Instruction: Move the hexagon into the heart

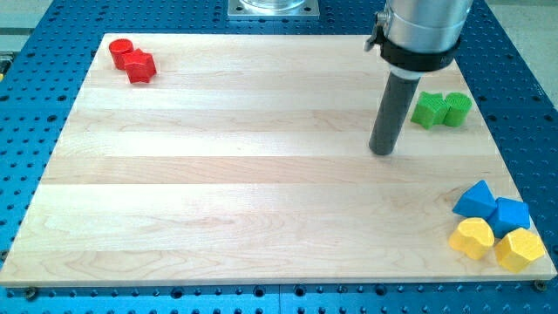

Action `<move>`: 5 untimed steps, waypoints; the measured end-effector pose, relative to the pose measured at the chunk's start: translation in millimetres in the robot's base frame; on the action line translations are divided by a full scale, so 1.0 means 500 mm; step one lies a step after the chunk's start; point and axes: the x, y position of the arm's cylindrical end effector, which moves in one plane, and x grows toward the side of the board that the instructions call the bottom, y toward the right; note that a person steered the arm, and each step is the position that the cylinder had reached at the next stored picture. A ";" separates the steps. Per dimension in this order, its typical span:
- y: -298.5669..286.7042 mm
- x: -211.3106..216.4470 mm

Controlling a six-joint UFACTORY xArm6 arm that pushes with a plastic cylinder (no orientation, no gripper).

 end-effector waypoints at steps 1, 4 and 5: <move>0.032 0.027; 0.308 0.066; 0.398 0.076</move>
